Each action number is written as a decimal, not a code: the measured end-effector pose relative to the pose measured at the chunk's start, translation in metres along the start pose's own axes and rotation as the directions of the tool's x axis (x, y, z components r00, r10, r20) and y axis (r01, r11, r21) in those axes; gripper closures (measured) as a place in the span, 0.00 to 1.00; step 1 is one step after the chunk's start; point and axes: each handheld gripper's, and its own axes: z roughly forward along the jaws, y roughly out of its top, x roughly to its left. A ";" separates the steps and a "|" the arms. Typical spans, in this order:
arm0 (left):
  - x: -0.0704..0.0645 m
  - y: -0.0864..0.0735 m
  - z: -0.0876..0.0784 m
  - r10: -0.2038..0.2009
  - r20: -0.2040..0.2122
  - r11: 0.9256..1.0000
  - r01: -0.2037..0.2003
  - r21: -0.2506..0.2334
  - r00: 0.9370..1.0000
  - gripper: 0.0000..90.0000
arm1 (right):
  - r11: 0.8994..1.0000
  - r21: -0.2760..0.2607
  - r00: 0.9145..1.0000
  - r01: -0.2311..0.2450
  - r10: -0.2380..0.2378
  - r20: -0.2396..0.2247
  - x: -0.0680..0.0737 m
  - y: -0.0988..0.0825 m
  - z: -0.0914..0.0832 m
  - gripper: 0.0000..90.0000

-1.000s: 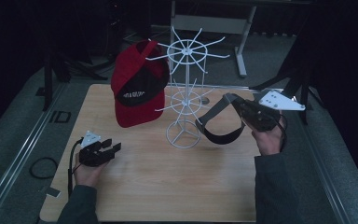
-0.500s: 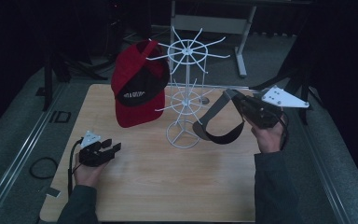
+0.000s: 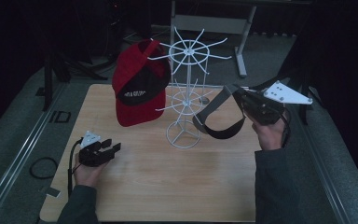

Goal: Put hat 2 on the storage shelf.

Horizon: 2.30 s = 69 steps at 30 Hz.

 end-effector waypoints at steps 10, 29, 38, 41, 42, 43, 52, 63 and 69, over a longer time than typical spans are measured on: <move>0.000 0.000 0.000 0.003 0.001 1.000 -0.003 0.002 1.000 0.58 | 1.000 -0.027 1.000 0.001 0.000 0.005 -0.002 0.009 -0.004 0.98; 0.000 0.000 0.000 0.000 0.002 1.000 0.000 0.001 1.000 0.58 | 0.998 -0.069 1.000 -0.005 0.006 0.007 -0.008 0.025 -0.008 0.98; 0.000 0.000 0.001 0.001 0.003 1.000 -0.001 0.002 1.000 0.58 | 0.995 -0.094 1.000 -0.014 0.014 -0.003 -0.011 0.034 -0.008 0.98; 0.000 0.000 0.001 0.003 0.003 1.000 -0.003 0.005 1.000 0.58 | 0.995 -0.099 1.000 -0.016 0.015 -0.008 -0.011 0.036 -0.008 0.98; 0.000 -0.001 0.001 0.002 0.003 1.000 -0.002 0.004 1.000 0.58 | 0.995 -0.100 1.000 -0.016 0.015 -0.009 -0.011 0.037 -0.008 0.98; 0.000 -0.001 0.001 0.002 0.003 1.000 -0.002 0.005 1.000 0.57 | 0.995 -0.103 1.000 -0.017 0.016 -0.012 -0.011 0.038 -0.008 0.98; 0.000 -0.001 0.001 0.000 0.003 1.000 0.000 0.005 1.000 0.57 | 0.993 -0.119 1.000 -0.021 0.018 -0.024 -0.011 0.047 -0.005 0.98; 0.000 -0.001 0.001 0.000 0.003 1.000 0.000 0.006 1.000 0.58 | 0.990 -0.141 1.000 -0.017 0.014 -0.025 -0.011 0.056 -0.006 0.98; 0.000 -0.001 0.002 -0.004 0.004 1.000 0.004 0.005 1.000 0.57 | 0.988 -0.155 0.999 -0.027 0.022 -0.031 -0.013 0.060 -0.006 0.98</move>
